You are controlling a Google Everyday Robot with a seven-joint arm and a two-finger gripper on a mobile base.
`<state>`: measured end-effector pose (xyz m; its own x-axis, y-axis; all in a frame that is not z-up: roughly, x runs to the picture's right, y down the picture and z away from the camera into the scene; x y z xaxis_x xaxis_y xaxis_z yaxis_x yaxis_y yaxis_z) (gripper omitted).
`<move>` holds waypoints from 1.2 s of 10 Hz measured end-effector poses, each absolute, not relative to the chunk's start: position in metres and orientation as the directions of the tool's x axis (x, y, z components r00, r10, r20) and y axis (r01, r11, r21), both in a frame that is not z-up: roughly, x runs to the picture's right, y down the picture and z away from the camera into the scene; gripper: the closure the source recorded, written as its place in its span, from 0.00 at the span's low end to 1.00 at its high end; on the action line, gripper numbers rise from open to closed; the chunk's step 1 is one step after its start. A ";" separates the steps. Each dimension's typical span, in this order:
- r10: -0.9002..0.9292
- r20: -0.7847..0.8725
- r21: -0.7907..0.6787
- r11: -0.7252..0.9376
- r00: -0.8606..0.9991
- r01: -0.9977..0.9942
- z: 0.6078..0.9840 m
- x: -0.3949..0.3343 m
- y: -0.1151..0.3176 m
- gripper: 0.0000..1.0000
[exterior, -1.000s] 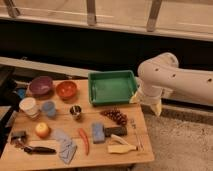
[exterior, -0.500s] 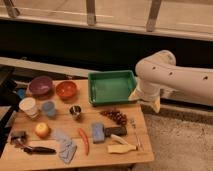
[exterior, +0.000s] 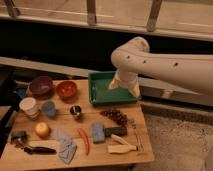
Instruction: Stack bowls on top of each other
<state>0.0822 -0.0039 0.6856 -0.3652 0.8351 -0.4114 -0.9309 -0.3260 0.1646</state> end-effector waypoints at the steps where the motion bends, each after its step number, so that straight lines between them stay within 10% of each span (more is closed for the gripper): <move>1: 0.847 -0.408 0.130 -0.317 -0.342 -0.940 0.684 0.062 -0.013 0.20; 12: 0.889 -0.398 0.022 -0.238 -0.227 -0.971 0.698 -0.007 -0.033 0.20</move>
